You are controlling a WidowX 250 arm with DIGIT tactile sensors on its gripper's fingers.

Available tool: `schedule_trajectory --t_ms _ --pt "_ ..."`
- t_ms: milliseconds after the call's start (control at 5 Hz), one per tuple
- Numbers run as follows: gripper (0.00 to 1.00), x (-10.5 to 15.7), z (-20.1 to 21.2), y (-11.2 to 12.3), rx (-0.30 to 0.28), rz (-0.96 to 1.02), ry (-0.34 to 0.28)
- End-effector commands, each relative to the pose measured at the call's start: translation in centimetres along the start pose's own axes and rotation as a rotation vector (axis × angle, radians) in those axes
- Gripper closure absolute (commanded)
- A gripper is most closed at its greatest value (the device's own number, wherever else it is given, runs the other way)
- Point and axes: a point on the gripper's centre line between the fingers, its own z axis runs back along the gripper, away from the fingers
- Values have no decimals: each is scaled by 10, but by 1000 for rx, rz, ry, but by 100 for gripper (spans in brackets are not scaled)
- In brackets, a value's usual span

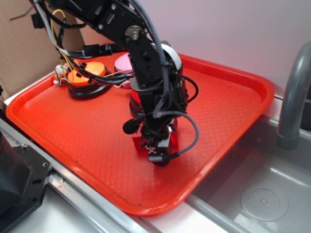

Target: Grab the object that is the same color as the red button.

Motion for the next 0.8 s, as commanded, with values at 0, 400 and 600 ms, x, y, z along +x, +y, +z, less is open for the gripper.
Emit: schedule_trajectory --t_ms 0,400,600 --pt "100 -12 69 9 6 159 -43" --pt "100 -66 145 45 -20 582 -55" --pt "100 -93 165 59 4 752 -45"
